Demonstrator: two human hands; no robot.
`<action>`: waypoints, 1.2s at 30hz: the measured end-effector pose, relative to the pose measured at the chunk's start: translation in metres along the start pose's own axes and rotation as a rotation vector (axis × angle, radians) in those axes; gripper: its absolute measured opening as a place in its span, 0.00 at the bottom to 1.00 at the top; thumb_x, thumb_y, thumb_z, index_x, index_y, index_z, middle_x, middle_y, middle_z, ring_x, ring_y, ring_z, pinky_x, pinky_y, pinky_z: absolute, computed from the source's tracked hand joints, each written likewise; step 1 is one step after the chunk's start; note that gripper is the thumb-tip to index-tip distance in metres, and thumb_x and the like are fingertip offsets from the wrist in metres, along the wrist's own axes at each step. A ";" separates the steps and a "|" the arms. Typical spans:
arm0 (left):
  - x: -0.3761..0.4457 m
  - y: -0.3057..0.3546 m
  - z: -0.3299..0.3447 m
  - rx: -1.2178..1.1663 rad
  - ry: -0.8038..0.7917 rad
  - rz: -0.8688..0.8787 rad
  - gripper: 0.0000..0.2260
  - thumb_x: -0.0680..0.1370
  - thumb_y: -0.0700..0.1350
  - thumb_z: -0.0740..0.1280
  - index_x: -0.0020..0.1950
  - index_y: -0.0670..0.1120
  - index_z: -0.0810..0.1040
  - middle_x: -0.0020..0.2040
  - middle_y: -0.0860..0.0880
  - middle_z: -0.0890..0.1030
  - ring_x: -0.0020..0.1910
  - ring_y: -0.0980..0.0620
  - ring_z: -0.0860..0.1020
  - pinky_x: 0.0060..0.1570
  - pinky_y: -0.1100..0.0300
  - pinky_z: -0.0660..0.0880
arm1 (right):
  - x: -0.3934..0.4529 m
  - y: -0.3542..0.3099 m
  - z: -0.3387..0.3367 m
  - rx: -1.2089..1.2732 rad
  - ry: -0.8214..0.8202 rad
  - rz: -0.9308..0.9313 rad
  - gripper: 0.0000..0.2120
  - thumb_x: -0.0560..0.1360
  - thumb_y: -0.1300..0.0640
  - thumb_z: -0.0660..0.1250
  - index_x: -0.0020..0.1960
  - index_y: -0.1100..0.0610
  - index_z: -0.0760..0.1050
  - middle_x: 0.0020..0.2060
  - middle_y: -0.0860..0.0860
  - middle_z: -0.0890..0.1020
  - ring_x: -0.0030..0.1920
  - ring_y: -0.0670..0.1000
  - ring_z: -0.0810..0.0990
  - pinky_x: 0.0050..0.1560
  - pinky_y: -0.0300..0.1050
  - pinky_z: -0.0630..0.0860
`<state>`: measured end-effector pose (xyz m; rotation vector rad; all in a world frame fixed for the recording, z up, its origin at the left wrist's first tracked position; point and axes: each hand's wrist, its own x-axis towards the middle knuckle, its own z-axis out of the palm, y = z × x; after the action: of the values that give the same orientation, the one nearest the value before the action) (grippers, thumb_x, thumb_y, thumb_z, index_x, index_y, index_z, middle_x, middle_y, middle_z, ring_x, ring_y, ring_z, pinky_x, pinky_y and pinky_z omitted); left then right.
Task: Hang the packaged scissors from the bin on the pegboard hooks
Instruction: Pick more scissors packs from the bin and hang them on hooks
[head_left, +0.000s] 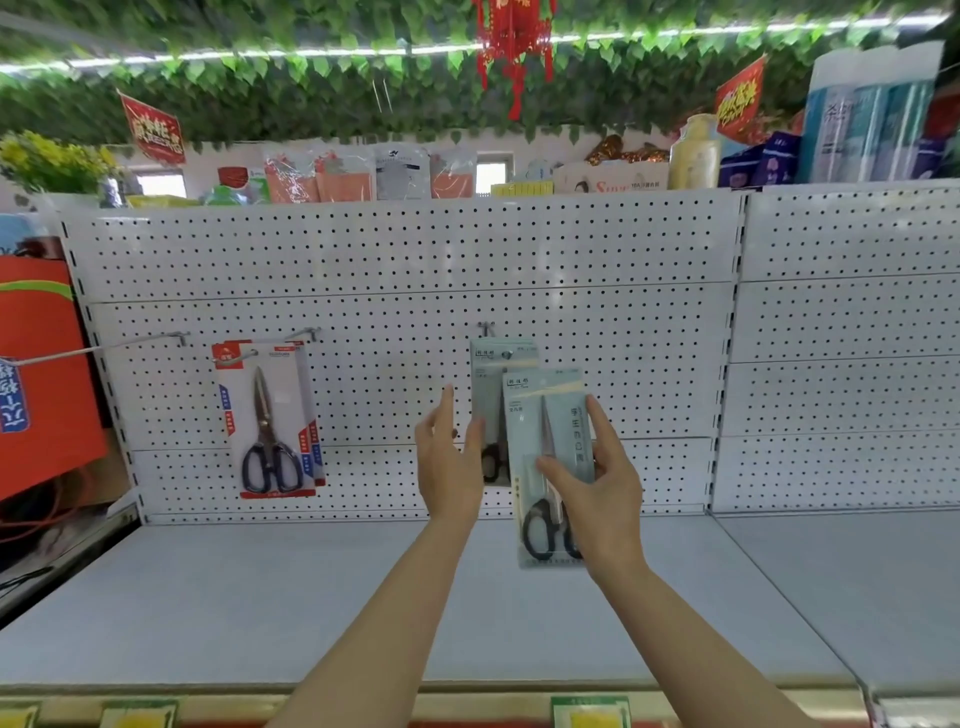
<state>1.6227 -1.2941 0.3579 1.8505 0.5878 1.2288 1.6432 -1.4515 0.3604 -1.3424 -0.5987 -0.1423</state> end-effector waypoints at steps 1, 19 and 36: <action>0.005 0.007 -0.007 -0.026 0.013 0.058 0.21 0.82 0.56 0.60 0.76 0.62 0.63 0.68 0.53 0.67 0.56 0.56 0.76 0.47 0.61 0.71 | 0.005 0.000 0.006 0.001 -0.008 -0.006 0.38 0.70 0.62 0.74 0.71 0.35 0.65 0.58 0.45 0.82 0.57 0.44 0.81 0.56 0.47 0.80; 0.036 0.048 -0.012 0.315 -0.164 0.405 0.29 0.72 0.56 0.73 0.72 0.60 0.68 0.72 0.61 0.60 0.63 0.57 0.72 0.48 0.58 0.75 | 0.034 0.011 0.055 0.113 0.096 -0.009 0.32 0.71 0.52 0.75 0.72 0.40 0.68 0.52 0.39 0.82 0.49 0.39 0.83 0.50 0.40 0.81; 0.057 0.035 0.001 0.529 -0.200 0.399 0.30 0.75 0.55 0.70 0.76 0.60 0.62 0.77 0.59 0.56 0.68 0.50 0.64 0.47 0.54 0.74 | 0.073 0.042 0.053 -0.385 0.019 -0.102 0.32 0.72 0.53 0.71 0.74 0.45 0.65 0.56 0.46 0.74 0.54 0.46 0.77 0.51 0.44 0.77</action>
<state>1.6457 -1.2717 0.4163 2.5999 0.4740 1.1863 1.7055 -1.3739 0.3645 -1.6799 -0.6452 -0.3681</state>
